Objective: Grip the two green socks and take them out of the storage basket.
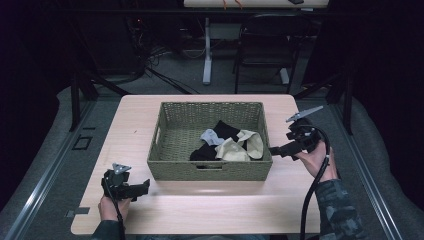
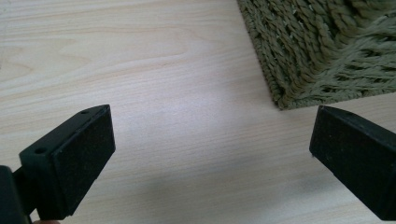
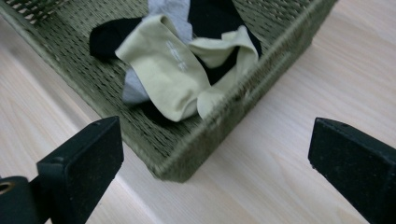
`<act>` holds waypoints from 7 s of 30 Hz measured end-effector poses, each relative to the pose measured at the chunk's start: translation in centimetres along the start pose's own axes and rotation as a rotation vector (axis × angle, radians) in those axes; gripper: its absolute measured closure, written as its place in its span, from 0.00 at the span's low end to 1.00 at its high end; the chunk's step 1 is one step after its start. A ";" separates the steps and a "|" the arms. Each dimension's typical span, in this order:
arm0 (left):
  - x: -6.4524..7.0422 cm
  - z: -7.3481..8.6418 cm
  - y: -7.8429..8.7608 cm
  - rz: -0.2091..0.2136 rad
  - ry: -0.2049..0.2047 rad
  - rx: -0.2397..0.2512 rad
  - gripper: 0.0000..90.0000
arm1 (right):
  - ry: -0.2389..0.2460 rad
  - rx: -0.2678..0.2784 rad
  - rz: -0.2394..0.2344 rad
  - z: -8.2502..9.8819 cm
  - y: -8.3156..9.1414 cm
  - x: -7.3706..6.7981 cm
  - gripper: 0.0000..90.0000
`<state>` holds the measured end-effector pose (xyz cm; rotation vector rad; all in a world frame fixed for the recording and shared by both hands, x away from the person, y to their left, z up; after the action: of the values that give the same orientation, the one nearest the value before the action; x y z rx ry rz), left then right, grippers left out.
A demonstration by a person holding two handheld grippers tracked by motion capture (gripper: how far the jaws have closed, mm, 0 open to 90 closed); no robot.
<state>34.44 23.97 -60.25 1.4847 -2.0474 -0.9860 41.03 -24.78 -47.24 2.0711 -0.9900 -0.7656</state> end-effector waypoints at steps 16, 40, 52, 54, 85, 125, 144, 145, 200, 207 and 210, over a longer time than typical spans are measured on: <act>0.0 0.1 -0.4 0.011 -0.005 -0.023 0.00 | 0.072 -0.047 -0.051 -4.5 -2.5 -2.6 0.05; 0.0 0.0 -0.7 0.028 -0.015 -0.029 0.00 | 0.139 -0.204 -0.086 -8.0 -9.6 -5.3 0.15; 0.0 -0.1 -0.7 0.035 -0.023 -0.031 0.00 | 0.144 -0.263 -0.075 -8.6 -12.7 -6.1 0.20; 0.1 -0.1 -0.7 0.036 -0.025 -0.031 0.00 | 0.143 -0.280 -0.064 -8.5 -13.3 -6.3 0.18; 0.3 -0.2 -0.8 0.043 -0.035 -0.039 0.00 | 0.103 -0.480 -0.016 -7.4 -15.6 -7.0 0.92; 0.5 -0.3 -1.0 0.063 -0.043 -0.032 0.00 | 0.159 -0.454 -0.030 -14.0 -8.0 -9.3 0.92; 0.4 -0.3 -0.8 0.058 -0.050 -0.020 0.00 | 0.152 -0.415 -0.030 -15.8 -5.8 -9.1 0.92; 0.4 -0.3 -0.8 0.058 -0.050 -0.019 0.00 | 0.148 -0.417 -0.027 -15.9 -5.7 -9.0 0.92; 0.4 -0.4 -0.9 0.049 -0.055 -0.020 0.00 | -0.043 -0.257 0.067 -12.7 4.5 1.2 0.91; 0.4 -0.4 -0.9 0.049 -0.058 -0.022 0.00 | -0.085 -0.265 0.083 -10.9 4.0 3.4 0.91; 0.4 -0.4 -0.8 0.049 -0.058 -0.020 0.00 | -0.116 -0.271 0.079 -10.1 3.6 4.2 0.91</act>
<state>35.11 23.35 -60.65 1.4041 -2.0982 -1.0382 49.34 -26.46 -39.49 1.7621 -0.9663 -0.9332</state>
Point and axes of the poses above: each handheld gripper's, and its own axes: y roughly backward along the jaws, z roughly out of its underside, x roughly to its right, the point moved 6 cm from there along -y, roughly forward along the jaws, and after that the axes turned 8 degrees about -y, right-handed, at the moved point
